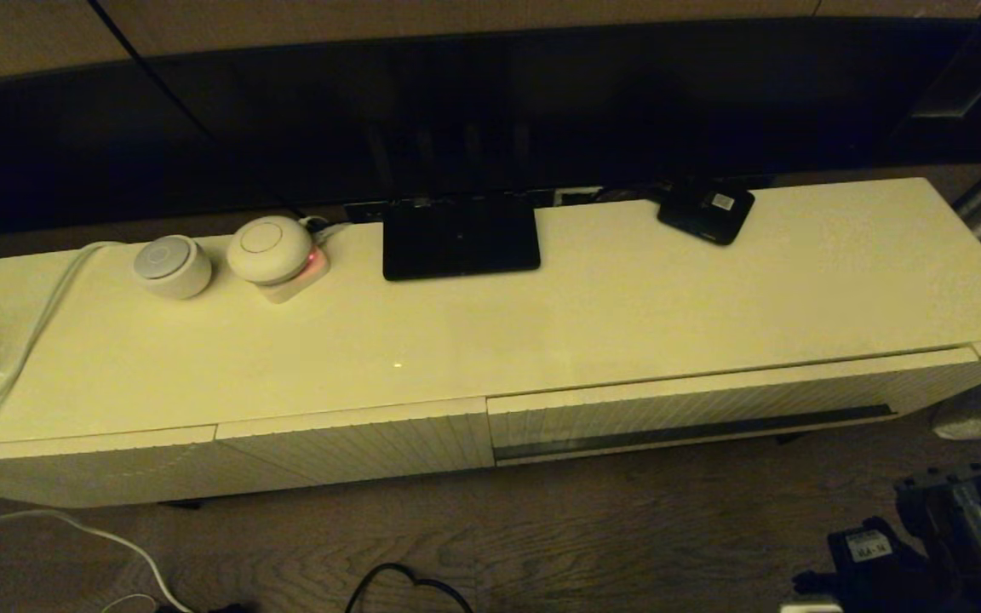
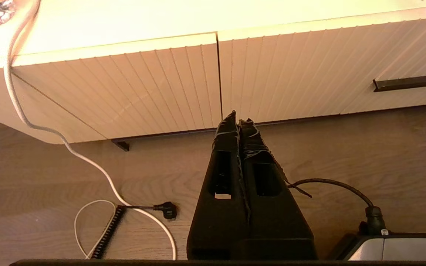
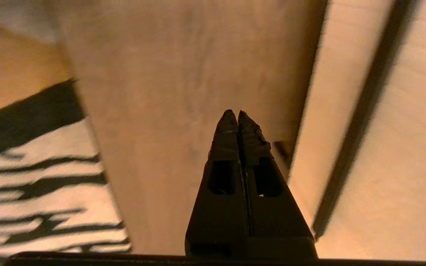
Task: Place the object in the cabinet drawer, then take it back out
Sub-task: Open the drawer
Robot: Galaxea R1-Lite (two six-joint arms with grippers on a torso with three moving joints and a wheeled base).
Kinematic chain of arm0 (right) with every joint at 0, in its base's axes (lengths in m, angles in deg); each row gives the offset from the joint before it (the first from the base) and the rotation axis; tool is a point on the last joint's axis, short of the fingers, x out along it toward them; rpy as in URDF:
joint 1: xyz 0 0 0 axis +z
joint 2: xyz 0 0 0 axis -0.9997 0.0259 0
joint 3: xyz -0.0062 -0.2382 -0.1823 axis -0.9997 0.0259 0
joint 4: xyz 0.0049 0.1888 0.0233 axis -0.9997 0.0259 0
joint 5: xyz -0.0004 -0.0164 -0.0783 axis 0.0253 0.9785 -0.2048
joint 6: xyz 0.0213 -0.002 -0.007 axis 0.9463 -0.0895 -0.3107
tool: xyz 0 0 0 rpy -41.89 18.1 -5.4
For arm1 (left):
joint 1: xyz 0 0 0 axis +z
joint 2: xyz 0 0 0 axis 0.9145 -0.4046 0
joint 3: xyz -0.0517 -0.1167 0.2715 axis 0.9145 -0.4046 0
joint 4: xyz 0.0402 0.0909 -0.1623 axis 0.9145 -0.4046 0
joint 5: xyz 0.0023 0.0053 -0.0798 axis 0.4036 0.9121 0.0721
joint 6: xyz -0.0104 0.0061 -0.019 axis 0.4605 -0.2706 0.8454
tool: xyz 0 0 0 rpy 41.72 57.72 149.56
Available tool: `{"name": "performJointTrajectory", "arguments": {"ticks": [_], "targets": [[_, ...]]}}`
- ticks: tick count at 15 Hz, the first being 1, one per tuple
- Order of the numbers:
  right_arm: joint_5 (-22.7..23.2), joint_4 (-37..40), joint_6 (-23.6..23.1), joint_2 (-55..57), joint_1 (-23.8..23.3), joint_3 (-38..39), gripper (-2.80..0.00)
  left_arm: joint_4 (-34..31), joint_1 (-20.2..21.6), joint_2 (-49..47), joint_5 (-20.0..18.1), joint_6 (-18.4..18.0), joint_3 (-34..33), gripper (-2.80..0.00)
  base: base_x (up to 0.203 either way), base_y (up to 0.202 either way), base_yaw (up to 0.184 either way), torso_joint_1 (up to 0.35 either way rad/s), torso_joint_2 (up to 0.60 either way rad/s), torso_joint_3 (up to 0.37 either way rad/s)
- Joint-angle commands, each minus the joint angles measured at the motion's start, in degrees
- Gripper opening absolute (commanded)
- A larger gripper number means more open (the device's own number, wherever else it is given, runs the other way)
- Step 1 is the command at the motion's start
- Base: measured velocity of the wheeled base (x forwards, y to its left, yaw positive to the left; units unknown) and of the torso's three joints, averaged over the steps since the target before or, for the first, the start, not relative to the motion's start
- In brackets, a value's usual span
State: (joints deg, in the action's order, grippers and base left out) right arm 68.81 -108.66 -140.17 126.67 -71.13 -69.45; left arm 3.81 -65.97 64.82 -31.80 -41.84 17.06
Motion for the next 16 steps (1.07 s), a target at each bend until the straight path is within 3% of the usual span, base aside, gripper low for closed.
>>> {"name": "performJointTrajectory", "arguments": {"ticks": [1, 2, 6, 12, 16], "targets": [[-0.09, -2.82, -0.52, 6.08, 1.0, -2.57, -2.8, 0.01, 0.02, 0.0, 0.02, 0.0, -0.18, -2.8, 0.0, 0.0, 0.0, 0.0, 0.0, 0.0], [0.02, -3.88, -0.08, 6.73, 1.41, -3.22, 0.0, 0.01, 0.02, 0.0, 0.02, 0.0, -0.18, -2.8, 0.0, 0.0, 0.0, 0.0, 0.0, 0.0], [1.58, -4.59, 1.54, 8.55, 1.51, -5.17, 0.0, 0.01, 0.02, 0.0, 0.02, 0.0, -0.18, -2.8, 0.0, 0.0, 0.0, 0.0, 0.0, 0.0], [2.84, -14.31, 2.36, 16.16, 1.09, -6.99, 0.0, 0.01, 0.02, 0.0, 0.02, 0.0, -0.18, -2.8, 0.0, 0.0, 0.0, 0.0, 0.0, 0.0], [3.82, -15.27, 2.2, 20.38, 0.99, -10.77, 0.0, 0.01, 0.02, 0.0, 0.02, 0.0, -0.18, -2.8, 0.0, 0.0, 0.0, 0.0, 0.0, 0.0]]}}
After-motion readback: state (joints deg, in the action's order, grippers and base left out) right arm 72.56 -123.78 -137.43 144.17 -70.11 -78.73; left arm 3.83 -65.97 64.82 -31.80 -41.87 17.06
